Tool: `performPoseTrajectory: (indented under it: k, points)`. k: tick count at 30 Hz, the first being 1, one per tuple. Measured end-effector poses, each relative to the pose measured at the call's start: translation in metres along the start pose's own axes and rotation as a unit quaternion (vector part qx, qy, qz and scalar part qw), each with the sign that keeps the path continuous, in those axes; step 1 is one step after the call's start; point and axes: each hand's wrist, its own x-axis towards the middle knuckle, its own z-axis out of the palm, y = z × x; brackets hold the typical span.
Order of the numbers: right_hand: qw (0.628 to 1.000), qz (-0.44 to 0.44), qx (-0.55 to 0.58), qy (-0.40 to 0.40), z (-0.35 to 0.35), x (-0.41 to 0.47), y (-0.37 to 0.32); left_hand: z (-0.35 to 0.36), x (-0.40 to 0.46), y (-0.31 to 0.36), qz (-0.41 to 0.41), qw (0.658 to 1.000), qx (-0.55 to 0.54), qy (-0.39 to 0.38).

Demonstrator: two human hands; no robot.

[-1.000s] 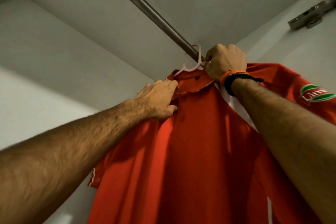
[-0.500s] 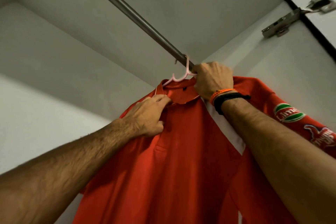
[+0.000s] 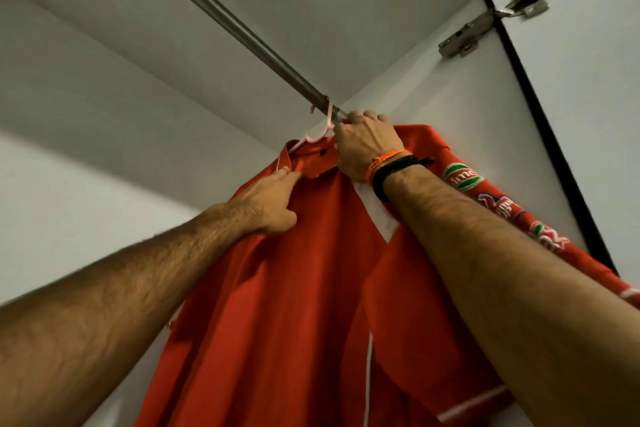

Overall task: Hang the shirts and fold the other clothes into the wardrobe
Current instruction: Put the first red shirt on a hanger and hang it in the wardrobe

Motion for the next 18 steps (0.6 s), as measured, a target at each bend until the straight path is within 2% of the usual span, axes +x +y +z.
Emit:
performPoseTrajectory:
  k: [3, 8, 18]
  points:
    - [1.0, -0.004, 0.0, -0.002, -0.003, -0.012, -0.004, -0.001, -0.012, 0.003, -0.008, 1.0, -0.004, 0.003]
    - [0.999, -0.005, 0.023, -0.047, -0.012, -0.03, -0.011, -0.008, -0.029, 0.006, -0.002, 1.0, -0.012, -0.001]
    - [0.987, 0.062, 0.147, -0.011, -0.072, -0.082, -0.047, -0.052, -0.093, -0.008, 0.006, 0.996, -0.085, 0.04]
